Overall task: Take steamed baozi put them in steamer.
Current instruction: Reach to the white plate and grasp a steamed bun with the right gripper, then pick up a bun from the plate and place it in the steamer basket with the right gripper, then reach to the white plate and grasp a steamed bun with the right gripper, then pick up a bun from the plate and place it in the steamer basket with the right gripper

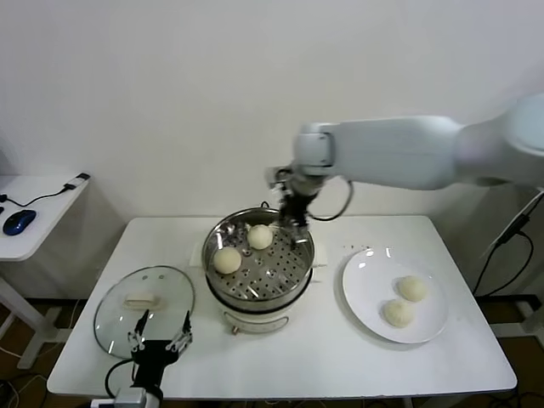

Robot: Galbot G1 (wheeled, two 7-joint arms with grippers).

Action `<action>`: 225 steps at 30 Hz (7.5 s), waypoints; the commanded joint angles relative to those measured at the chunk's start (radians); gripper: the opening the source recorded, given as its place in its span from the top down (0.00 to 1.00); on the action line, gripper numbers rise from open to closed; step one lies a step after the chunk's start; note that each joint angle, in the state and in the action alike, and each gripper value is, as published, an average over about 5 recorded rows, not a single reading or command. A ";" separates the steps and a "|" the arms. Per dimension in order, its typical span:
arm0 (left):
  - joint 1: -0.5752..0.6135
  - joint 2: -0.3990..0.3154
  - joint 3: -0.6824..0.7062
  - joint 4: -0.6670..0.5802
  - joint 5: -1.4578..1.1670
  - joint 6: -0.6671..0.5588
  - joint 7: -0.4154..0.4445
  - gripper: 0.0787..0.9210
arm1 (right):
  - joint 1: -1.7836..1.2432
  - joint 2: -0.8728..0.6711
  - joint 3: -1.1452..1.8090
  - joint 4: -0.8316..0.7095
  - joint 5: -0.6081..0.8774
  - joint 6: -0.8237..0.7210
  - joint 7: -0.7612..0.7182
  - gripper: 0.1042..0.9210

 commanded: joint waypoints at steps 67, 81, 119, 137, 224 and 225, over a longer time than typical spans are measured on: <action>0.036 -0.014 0.005 0.002 0.032 0.002 -0.003 0.12 | 0.239 -0.219 0.042 0.015 -0.229 0.292 -0.185 0.30; 0.033 -0.010 0.000 -0.008 0.034 0.007 -0.002 0.12 | -0.004 0.111 0.266 0.317 -0.534 0.616 -0.078 0.30; 0.033 -0.021 -0.002 -0.003 0.029 -0.001 -0.004 0.12 | -0.219 0.230 0.312 -0.083 -0.599 0.778 -0.156 0.12; 0.035 -0.018 0.004 -0.005 0.023 -0.009 -0.003 0.12 | 0.029 -0.374 -0.040 -0.154 -0.314 0.379 -0.240 0.12; 0.031 -0.019 0.012 -0.026 0.041 -0.002 0.002 0.12 | -0.012 0.122 0.017 0.136 0.233 -0.135 0.218 0.35; 0.032 -0.019 0.012 -0.026 0.041 -0.004 0.002 0.12 | -0.032 0.126 0.015 0.127 0.224 -0.143 0.232 0.35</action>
